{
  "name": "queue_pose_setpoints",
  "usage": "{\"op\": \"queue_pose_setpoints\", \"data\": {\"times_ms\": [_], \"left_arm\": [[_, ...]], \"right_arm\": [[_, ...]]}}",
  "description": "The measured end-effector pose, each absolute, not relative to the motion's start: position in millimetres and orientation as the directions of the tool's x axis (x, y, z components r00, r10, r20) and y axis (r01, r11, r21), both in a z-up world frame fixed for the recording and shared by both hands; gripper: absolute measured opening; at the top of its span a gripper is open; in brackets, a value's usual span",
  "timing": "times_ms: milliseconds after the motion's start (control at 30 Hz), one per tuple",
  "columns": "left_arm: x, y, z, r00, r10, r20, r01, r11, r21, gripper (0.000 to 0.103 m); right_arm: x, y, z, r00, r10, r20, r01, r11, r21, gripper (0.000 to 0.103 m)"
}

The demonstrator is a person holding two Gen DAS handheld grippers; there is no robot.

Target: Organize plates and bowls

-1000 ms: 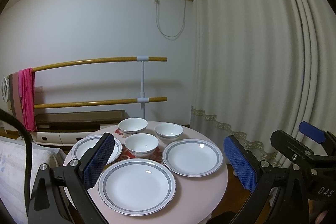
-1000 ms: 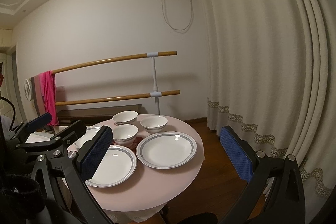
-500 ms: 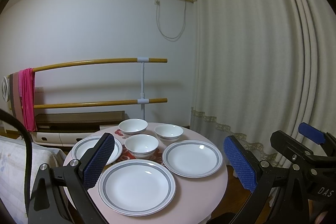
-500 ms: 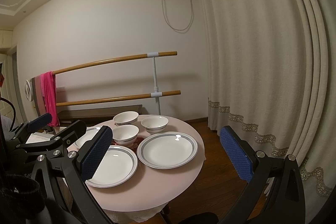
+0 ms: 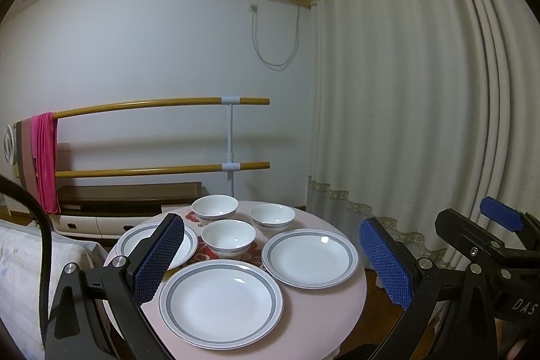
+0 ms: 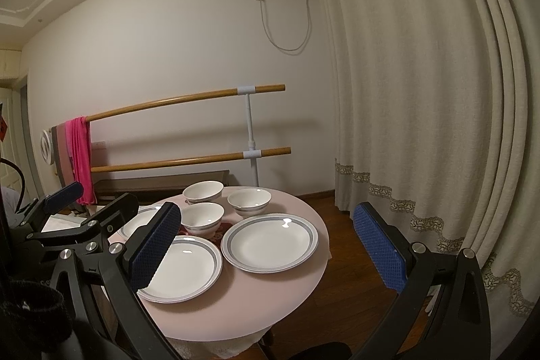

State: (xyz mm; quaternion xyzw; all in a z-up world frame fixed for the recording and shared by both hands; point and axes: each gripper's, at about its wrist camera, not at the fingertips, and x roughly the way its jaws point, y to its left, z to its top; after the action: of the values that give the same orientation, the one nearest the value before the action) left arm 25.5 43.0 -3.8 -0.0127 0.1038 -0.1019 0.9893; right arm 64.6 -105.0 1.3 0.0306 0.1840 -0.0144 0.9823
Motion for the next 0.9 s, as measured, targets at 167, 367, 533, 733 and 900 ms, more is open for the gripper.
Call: {"op": "queue_pose_setpoints", "data": {"times_ms": [167, 367, 533, 733, 900], "left_arm": [[23.4, 44.8, -4.3, 0.962, -0.2, -0.185, 0.195, 0.98, -0.045, 0.102], [23.7, 46.2, -5.2, 0.961, -0.203, -0.188, 0.197, 0.979, -0.048, 0.102], [24.2, 46.5, -5.1, 0.96, -0.205, -0.191, 0.199, 0.979, -0.05, 0.102], [24.7, 46.8, -4.2, 0.96, -0.205, -0.193, 0.199, 0.979, -0.05, 0.102], [24.8, 46.7, -4.0, 0.96, -0.202, -0.193, 0.196, 0.979, -0.048, 0.102]], "right_arm": [[64.3, -104.3, 3.2, 0.935, -0.007, -0.354, 0.032, 0.997, 0.064, 0.103], [63.9, -103.8, 3.4, 0.936, -0.008, -0.352, 0.032, 0.998, 0.062, 0.103], [63.6, -104.4, 3.0, 0.936, -0.009, -0.352, 0.033, 0.998, 0.062, 0.103], [63.5, -104.3, 3.2, 0.936, -0.008, -0.352, 0.032, 0.997, 0.063, 0.103], [63.6, -104.2, 3.1, 0.935, -0.007, -0.353, 0.032, 0.997, 0.064, 0.103]]}}
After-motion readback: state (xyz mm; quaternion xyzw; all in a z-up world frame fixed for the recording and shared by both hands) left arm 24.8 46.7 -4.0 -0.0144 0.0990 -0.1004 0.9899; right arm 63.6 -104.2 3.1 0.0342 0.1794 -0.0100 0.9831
